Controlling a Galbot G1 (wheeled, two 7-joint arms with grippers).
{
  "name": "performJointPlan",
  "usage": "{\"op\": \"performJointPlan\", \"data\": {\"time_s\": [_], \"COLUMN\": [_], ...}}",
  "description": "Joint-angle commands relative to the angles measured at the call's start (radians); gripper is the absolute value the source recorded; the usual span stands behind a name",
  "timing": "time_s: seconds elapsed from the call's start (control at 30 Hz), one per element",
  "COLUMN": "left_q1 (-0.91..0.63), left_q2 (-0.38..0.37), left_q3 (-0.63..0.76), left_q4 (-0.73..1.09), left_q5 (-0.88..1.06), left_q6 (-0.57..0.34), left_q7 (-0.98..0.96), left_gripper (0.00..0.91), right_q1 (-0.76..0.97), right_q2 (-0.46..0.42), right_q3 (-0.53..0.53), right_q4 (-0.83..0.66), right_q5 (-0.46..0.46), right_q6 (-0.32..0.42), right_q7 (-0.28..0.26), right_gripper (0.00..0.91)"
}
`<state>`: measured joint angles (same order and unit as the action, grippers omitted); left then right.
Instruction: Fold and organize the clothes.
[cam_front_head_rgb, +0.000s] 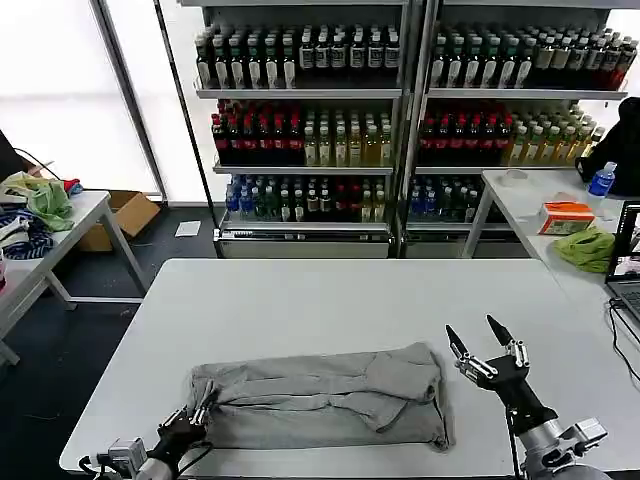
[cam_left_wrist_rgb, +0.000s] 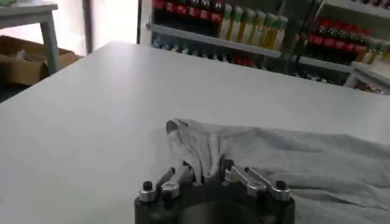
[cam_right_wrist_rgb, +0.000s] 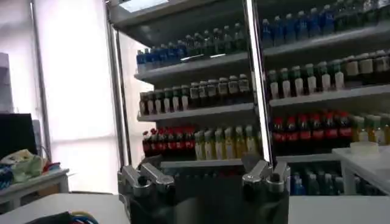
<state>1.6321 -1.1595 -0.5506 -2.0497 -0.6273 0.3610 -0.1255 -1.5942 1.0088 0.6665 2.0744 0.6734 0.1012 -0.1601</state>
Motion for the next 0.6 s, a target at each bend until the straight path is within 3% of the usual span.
{"op": "performJointPlan", "data": {"time_s": [0.03, 0.6], "left_q1": [-0.019, -0.023], "left_q2": [0.005, 0.157], "left_q3": [-0.035, -0.486], "left_q4": [0.026, 0.157], "left_q5": [-0.027, -0.119], "left_q6": [-0.002, 0.069], "left_q7": [0.011, 0.146], "left_gripper": [0.0, 0.0], "right_q1": [0.005, 0.034], "right_q2": [-0.004, -0.03], "right_q3": [-0.002, -0.014], "right_q4": [0.001, -0.014], "right_q5": [0.01, 0.017], "right_q6": [-0.003, -0.009], "right_q7": [0.001, 0.003], "right_gripper": [0.907, 0.907]}}
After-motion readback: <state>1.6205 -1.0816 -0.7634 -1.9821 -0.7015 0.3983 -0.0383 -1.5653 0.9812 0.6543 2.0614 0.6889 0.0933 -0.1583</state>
